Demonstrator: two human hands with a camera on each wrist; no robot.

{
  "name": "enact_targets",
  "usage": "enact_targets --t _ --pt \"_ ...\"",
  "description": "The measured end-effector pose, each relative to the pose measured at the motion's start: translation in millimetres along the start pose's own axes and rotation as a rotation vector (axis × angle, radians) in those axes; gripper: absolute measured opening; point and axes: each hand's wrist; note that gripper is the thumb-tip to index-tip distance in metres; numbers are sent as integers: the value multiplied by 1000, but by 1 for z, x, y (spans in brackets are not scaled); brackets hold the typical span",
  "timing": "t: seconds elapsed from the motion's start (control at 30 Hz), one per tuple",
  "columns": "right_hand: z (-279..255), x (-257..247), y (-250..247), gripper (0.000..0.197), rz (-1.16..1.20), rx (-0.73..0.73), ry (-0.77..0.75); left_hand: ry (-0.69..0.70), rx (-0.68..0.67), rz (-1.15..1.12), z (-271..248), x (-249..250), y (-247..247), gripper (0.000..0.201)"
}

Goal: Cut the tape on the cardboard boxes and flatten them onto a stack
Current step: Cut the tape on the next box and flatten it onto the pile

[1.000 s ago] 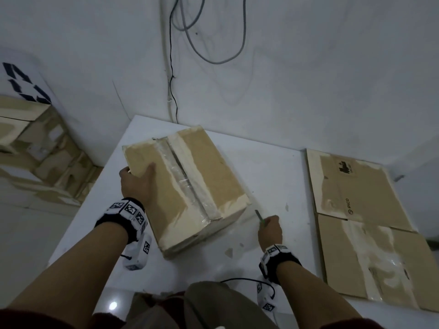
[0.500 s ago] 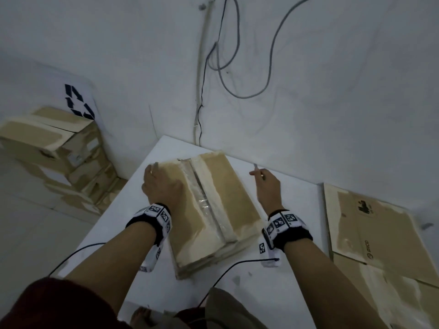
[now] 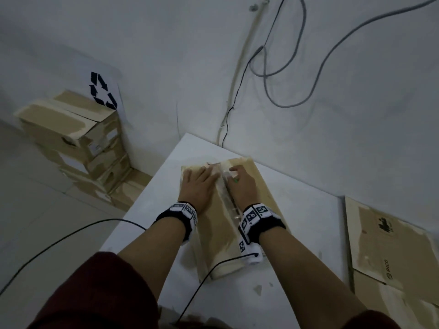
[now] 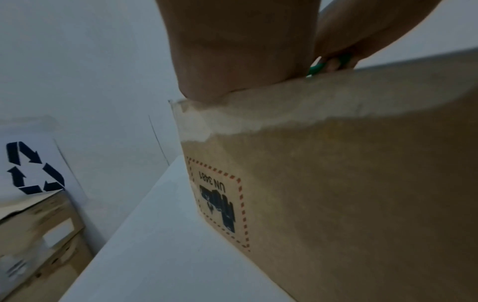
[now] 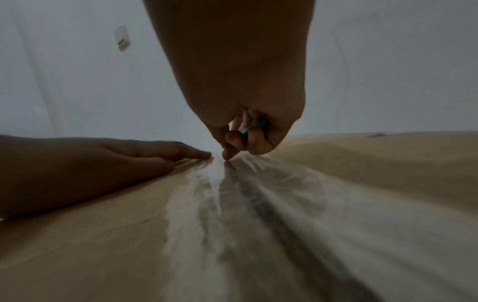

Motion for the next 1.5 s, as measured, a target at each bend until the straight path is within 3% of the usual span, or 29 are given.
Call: enact_targets --t 0.27,0.37,0.53,0.77,1.0,1.2,1.4,1.5 --pt "15 -10 14 14 -113 -26 -13 6 14 -82 2 -5 6 47" --pt "17 -13 18 14 -221 -46 -40 18 21 -115 2 -5 9 58" --pt "22 -24 23 16 -469 -102 -62 27 34 -134 5 -7 13 47" --pt "-5 -22 13 15 -688 -128 -70 28 57 -158 7 -8 14 54" --pt "-50 -3 -4 11 -697 -138 1 33 128 -174 9 -8 24 43" --pt "-78 12 -14 19 -630 -109 38 74 59 -101 8 -10 17 65" --pt "-78 7 -26 8 -489 -128 -20 299 -9 -108 -44 34 6 50" --pt "-80 -2 -34 6 -521 -187 -19 215 -44 -54 -67 58 15 54"
Point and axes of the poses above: each hand's wrist, its own z-axis towards the middle knuckle, its own y-axis out of the palm, x = y × z, and after that the axes turned 10 degrees about z, right-handed
